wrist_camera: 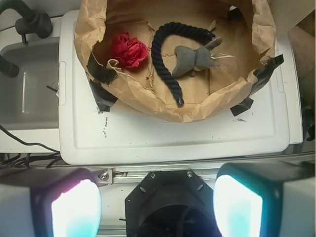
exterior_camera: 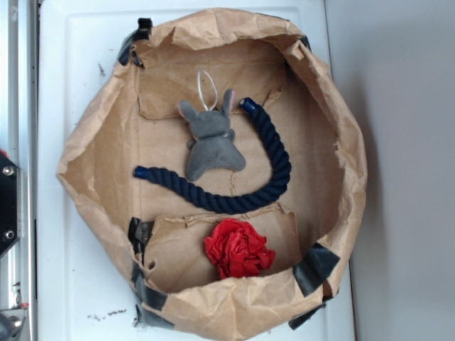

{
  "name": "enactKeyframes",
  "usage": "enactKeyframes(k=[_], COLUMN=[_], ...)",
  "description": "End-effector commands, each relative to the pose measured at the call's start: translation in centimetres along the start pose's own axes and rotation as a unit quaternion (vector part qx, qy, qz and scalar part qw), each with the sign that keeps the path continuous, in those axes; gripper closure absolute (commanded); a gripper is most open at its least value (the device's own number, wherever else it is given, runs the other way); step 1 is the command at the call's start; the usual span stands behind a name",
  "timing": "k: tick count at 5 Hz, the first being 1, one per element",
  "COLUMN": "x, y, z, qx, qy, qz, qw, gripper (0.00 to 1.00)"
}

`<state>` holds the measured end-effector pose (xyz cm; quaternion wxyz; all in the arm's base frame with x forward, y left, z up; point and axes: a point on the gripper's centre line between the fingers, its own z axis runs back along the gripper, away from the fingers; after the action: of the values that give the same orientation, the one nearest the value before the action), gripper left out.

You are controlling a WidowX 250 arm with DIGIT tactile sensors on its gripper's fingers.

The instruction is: Grab the blue rope.

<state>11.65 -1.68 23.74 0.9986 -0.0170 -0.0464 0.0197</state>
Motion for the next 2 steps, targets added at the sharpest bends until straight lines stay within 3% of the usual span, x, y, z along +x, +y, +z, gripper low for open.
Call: enactKeyframes(k=[1,2], x=[0.0,4.2], y=[0.0,1.4], z=[0.0,-0.7], qx=[0.000,-0.007], qy=[0.000,0.002], qz=[0.000,0.004], qw=[1.000,1.000], gripper=[0.00,0.00])
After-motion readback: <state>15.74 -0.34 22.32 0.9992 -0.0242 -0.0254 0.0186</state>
